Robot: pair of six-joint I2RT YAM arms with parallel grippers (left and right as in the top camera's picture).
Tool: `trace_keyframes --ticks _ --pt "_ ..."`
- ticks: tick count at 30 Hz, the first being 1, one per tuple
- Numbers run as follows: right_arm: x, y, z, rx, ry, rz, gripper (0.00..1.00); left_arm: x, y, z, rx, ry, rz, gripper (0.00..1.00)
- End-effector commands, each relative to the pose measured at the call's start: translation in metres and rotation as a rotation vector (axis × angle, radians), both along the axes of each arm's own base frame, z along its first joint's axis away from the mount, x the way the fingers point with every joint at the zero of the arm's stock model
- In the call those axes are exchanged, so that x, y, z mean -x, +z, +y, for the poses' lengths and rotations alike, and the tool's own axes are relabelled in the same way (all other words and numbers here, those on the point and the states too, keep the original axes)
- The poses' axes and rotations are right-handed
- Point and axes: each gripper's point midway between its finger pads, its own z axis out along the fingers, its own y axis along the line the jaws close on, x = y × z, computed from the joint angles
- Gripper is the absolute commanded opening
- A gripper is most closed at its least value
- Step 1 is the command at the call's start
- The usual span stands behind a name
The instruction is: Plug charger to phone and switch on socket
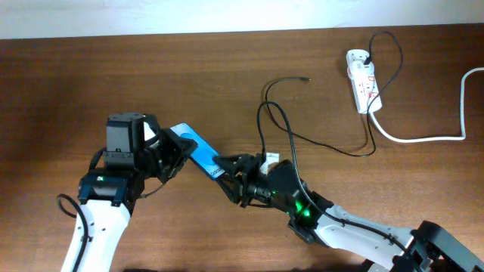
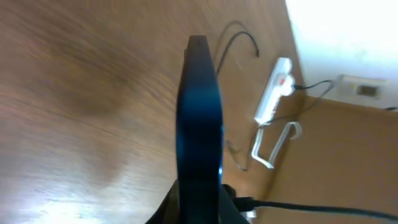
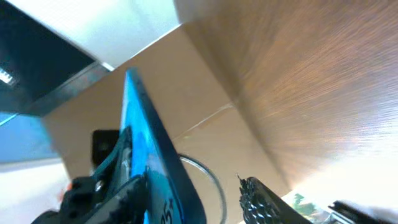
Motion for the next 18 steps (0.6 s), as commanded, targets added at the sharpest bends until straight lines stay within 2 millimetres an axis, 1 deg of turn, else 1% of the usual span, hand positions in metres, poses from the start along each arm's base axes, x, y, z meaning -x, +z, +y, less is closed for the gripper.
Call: trace_keyframes --ticks 1,3,4,6,8,9,10,12,14,16,18 --pt "0.008 -0.023 -0.004 0.115 0.038 0.002 0.5 0.006 -0.012 0.012 -0.154 -0.081 -0.032 0.0" --pt "0.009 -0.036 -0.009 0.224 0.07 -0.08 0.39 0.016 -0.023 0.021 -0.199 -0.092 0.012 0.0" --pt "0.011 -0.042 -0.011 0.273 0.094 -0.117 0.35 0.018 -0.025 0.024 -0.208 -0.096 0.023 0.0" --pt "0.012 -0.055 -0.018 0.4 0.14 -0.22 0.31 0.027 -0.031 0.03 -0.228 -0.118 0.054 0.0" --pt "0.015 -0.063 -0.022 0.491 0.206 -0.312 0.3 0.035 -0.035 0.031 -0.252 -0.161 0.069 0.0" --pt "0.018 -0.07 -0.024 0.561 0.261 -0.384 0.25 0.038 -0.037 0.031 -0.262 -0.18 0.074 0.0" --pt "0.021 -0.076 -0.028 0.623 0.314 -0.443 0.16 0.042 -0.039 0.031 -0.271 -0.198 0.08 0.0" --pt "0.024 -0.085 -0.034 0.72 0.392 -0.538 0.06 0.047 -0.041 0.031 -0.287 -0.229 0.088 0.0" --pt "0.023 -0.082 -0.039 0.742 0.376 -0.543 0.04 0.048 -0.042 0.031 -0.294 -0.244 0.084 0.0" --pt "0.022 -0.066 -0.044 0.769 0.365 -0.607 0.04 0.049 -0.042 0.031 -0.301 -0.259 0.079 0.0" --pt "0.024 -0.054 -0.058 0.811 0.342 -0.6 0.04 0.05 -0.043 0.031 -0.302 -0.262 0.083 0.0"
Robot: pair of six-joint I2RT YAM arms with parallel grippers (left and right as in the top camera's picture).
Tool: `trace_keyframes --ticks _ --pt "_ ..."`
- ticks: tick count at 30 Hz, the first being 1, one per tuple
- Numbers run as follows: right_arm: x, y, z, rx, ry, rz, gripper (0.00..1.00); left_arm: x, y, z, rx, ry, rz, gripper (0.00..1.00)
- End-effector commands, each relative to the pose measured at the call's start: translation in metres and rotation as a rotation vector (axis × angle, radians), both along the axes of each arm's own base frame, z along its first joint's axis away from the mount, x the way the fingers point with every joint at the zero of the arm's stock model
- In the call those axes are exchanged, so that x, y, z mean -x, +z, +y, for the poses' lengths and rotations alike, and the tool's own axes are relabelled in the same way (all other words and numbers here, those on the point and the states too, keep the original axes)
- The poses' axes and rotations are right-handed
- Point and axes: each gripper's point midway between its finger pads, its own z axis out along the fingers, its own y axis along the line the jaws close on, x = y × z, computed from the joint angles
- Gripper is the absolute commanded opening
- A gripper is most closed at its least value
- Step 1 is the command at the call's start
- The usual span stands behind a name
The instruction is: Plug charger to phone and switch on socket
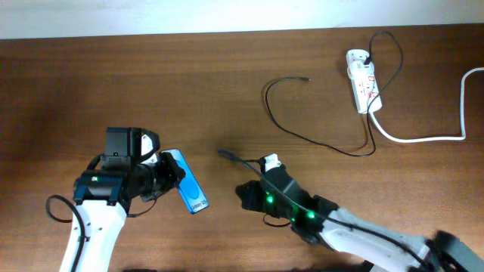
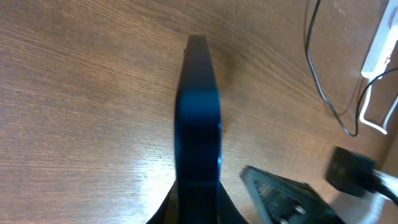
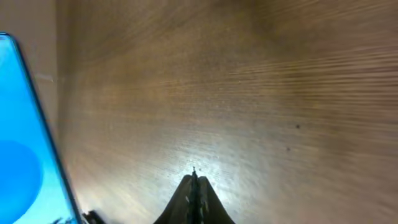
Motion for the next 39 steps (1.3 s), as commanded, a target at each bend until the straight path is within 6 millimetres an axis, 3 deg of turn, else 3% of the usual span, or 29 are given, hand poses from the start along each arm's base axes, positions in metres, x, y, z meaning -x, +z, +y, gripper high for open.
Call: trace_keyframes --ticks 1,6,12,13,15,17,19,21,23,26,27,33,36,39 --pt "-0.001 0.037 -0.02 0.049 -0.024 -0.109 0.04 -0.001 0.001 0.0 -0.009 -0.034 -0.016 0.0" --pt "0.031 0.07 -0.075 0.128 -0.083 -0.109 0.04 0.002 0.007 -0.012 0.061 -0.063 -0.014 0.0" --pt "0.07 0.098 -0.1 0.049 -0.039 -0.123 0.05 0.009 0.02 -0.035 0.216 -0.102 0.006 0.0" --pt "0.075 0.102 -0.1 0.026 -0.021 -0.124 0.11 0.01 0.02 -0.035 0.23 -0.084 0.02 0.0" --pt "0.087 0.106 -0.094 -0.019 0.039 -0.101 0.36 0.01 0.02 -0.035 0.241 -0.058 0.038 0.0" --pt "0.101 0.107 -0.085 -0.06 0.115 -0.059 0.77 0.012 0.019 -0.035 0.257 -0.011 0.078 0.0" --pt "0.107 0.108 -0.081 -0.079 0.15 -0.039 0.98 0.013 0.018 -0.035 0.266 0.024 0.104 0.0" --pt "0.108 0.107 -0.081 -0.076 0.15 -0.037 0.98 0.013 0.016 -0.032 0.25 0.029 0.106 0.0" --pt "0.094 0.106 -0.089 -0.04 0.079 -0.078 0.98 0.016 0.012 -0.028 0.223 0.044 0.125 0.0" --pt "0.053 0.099 -0.123 0.123 -0.158 -0.202 1.0 0.016 0.007 -0.021 0.175 0.066 0.127 0.0" --pt "0.044 0.098 -0.129 0.159 -0.207 -0.222 0.95 0.015 0.004 -0.016 0.147 0.078 0.123 0.0" --pt "0.017 0.124 -0.115 0.266 -0.238 -0.184 0.91 0.01 -0.005 0.004 0.028 0.13 0.109 0.0" --pt "-0.022 0.149 -0.123 0.386 -0.339 -0.112 0.87 0.01 -0.006 0.008 0.006 0.139 0.106 0.0" --pt "-0.059 0.16 -0.13 0.417 -0.421 -0.059 0.81 0.01 -0.006 0.008 0.006 0.139 0.106 0.0"
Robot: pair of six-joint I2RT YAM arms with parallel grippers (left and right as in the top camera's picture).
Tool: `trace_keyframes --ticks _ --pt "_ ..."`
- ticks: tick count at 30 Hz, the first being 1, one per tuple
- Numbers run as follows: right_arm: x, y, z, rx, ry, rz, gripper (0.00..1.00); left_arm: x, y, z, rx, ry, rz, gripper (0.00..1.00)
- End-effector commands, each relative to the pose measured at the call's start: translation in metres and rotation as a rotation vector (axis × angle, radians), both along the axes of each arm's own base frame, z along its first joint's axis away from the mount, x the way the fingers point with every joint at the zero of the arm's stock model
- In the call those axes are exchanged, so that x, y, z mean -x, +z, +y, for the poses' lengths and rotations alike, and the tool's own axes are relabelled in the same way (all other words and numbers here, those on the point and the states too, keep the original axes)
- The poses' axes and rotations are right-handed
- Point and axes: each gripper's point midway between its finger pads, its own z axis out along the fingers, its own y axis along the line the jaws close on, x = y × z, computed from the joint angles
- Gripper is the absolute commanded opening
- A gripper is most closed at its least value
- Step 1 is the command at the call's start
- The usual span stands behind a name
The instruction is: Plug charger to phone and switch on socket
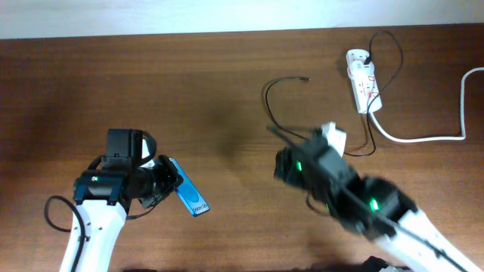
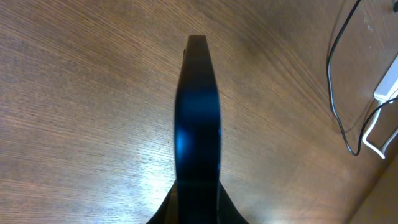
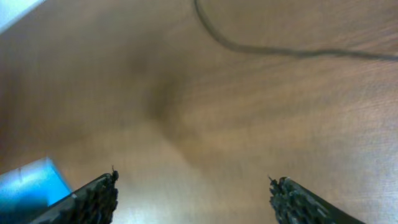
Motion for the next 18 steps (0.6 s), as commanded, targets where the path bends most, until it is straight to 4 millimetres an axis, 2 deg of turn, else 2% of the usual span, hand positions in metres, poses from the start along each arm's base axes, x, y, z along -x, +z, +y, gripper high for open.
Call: trace_keyframes --ticks 1,4,8,11,14,15,18 --pt "-0.053 0.013 -0.014 0.018 -0.123 0.008 0.81 -0.003 0.001 0.003 -0.015 0.011 -0.009 0.0" --pt "-0.108 -0.005 -0.034 0.047 -0.243 0.056 0.74 -0.004 -0.001 0.009 -0.048 0.024 -0.011 0.0" --pt "-0.197 -0.062 -0.051 0.035 -0.288 0.165 0.72 -0.004 -0.001 0.009 -0.049 0.024 -0.011 0.0" --pt "-0.252 -0.103 -0.049 -0.03 -0.294 0.228 0.69 -0.004 -0.001 0.009 -0.048 0.024 -0.011 0.0" --pt "-0.281 -0.14 -0.04 -0.093 -0.294 0.26 0.67 -0.004 -0.001 0.009 -0.049 0.024 -0.011 0.0" --pt "-0.296 -0.157 -0.035 -0.134 -0.312 0.243 0.66 -0.004 -0.001 0.009 -0.048 0.024 -0.011 0.0" --pt "-0.314 -0.173 -0.031 -0.191 -0.367 0.21 0.64 -0.004 -0.001 0.009 -0.048 0.023 -0.011 0.0"
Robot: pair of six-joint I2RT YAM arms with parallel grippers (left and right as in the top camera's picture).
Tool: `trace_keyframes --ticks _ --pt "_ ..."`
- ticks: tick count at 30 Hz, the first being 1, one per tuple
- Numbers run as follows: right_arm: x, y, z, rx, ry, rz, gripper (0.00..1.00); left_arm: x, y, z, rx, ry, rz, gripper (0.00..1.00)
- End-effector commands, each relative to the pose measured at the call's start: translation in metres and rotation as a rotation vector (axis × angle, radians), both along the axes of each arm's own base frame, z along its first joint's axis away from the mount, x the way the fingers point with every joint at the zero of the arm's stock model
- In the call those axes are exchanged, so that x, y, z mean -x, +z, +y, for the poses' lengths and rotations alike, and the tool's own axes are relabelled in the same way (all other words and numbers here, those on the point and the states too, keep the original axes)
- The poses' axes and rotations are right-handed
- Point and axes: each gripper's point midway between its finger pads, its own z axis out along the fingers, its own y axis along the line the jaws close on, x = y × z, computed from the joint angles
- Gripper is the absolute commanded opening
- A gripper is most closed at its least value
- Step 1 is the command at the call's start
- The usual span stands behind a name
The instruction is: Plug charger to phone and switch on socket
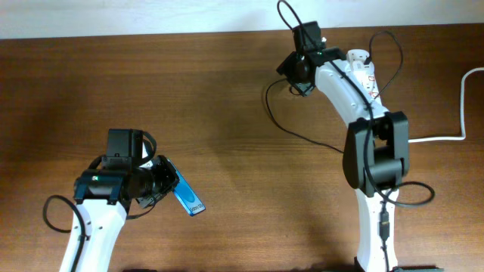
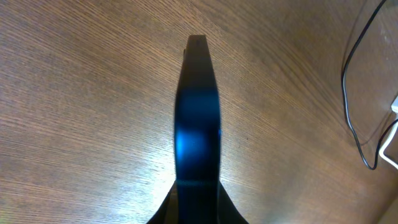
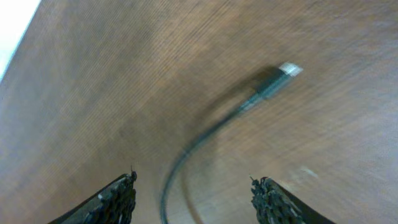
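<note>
The blue phone (image 1: 187, 195) is held edge-up above the table at the lower left, with my left gripper (image 1: 168, 185) shut on its lower part. The left wrist view shows the phone (image 2: 198, 118) edge-on between the fingers. The black charger cable (image 1: 318, 143) lies across the back middle of the table. My right gripper (image 1: 296, 73) is stretched to the back, open above the cable's free end. In the right wrist view the cable (image 3: 186, 155) runs between the open fingers (image 3: 118, 199), and its metal-tipped plug (image 3: 280, 73) lies ahead of them. The white power strip (image 1: 369, 81) sits at the back right.
A thick white cord (image 1: 423, 138) leads from the power strip off the right edge. The right arm's links (image 1: 376, 155) stand over the right middle of the table. A pale wall borders the table's far edge.
My right gripper, still open, has gone from the right middle of the table to the far back, over the cable's free end. The left gripper keeps the phone in almost the same place.
First both grippers met at the phone in the middle of the table. Then the left one had the phone at the lower left, and the right one was shut nearby. Later the right gripper stood open further right, and now it is over the cable plug.
</note>
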Motion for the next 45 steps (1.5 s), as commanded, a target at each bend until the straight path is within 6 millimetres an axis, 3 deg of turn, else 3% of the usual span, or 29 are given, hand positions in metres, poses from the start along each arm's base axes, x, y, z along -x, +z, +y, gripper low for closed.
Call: trace_keyframes --ticks 1,3,7,11,14,20,24,30,35,39,41,45 --pt "-0.016 -0.013 0.006 -0.077 -0.079 -0.017 0.61 -0.003 0.003 -0.001 0.008 0.003 -0.013 0.0" --pt "-0.015 -0.022 0.003 -0.087 -0.138 0.003 0.55 -0.003 0.003 0.0 0.005 0.004 -0.015 0.0" --pt "-0.016 -0.042 -0.013 -0.02 -0.208 0.012 0.54 -0.006 0.004 0.001 -0.001 0.007 -0.029 0.0" --pt "-0.018 -0.064 -0.014 -0.009 -0.213 0.024 0.52 -0.006 0.004 0.002 -0.008 0.009 -0.029 0.0" --pt "-0.009 -0.087 -0.014 -0.006 -0.206 0.078 0.4 -0.006 0.004 0.002 -0.008 0.009 -0.029 0.0" --pt "0.006 -0.1 -0.014 0.007 -0.186 0.148 0.23 -0.006 0.004 0.002 -0.007 0.009 -0.028 0.0" --pt "0.007 -0.1 -0.009 0.077 0.021 0.132 0.1 -0.004 0.003 0.002 -0.004 0.008 -0.02 0.0" --pt "0.016 -0.093 0.011 0.086 0.349 0.115 0.04 -0.004 0.004 -0.001 0.01 0.002 -0.02 0.0" --pt "0.06 -0.08 0.01 0.132 0.478 0.26 0.04 -0.004 0.005 -0.002 0.017 0.0 -0.02 0.0" --pt "0.132 -0.069 0.016 0.148 0.669 0.498 0.05 -0.004 0.005 -0.002 0.017 0.0 -0.02 0.0" --pt "0.178 -0.063 0.033 0.136 0.834 0.63 0.05 -0.004 0.005 -0.002 0.017 0.0 -0.02 0.0" --pt "0.21 -0.059 0.067 0.173 0.96 0.687 0.04 -0.004 0.004 -0.002 0.017 0.0 -0.019 0.0"
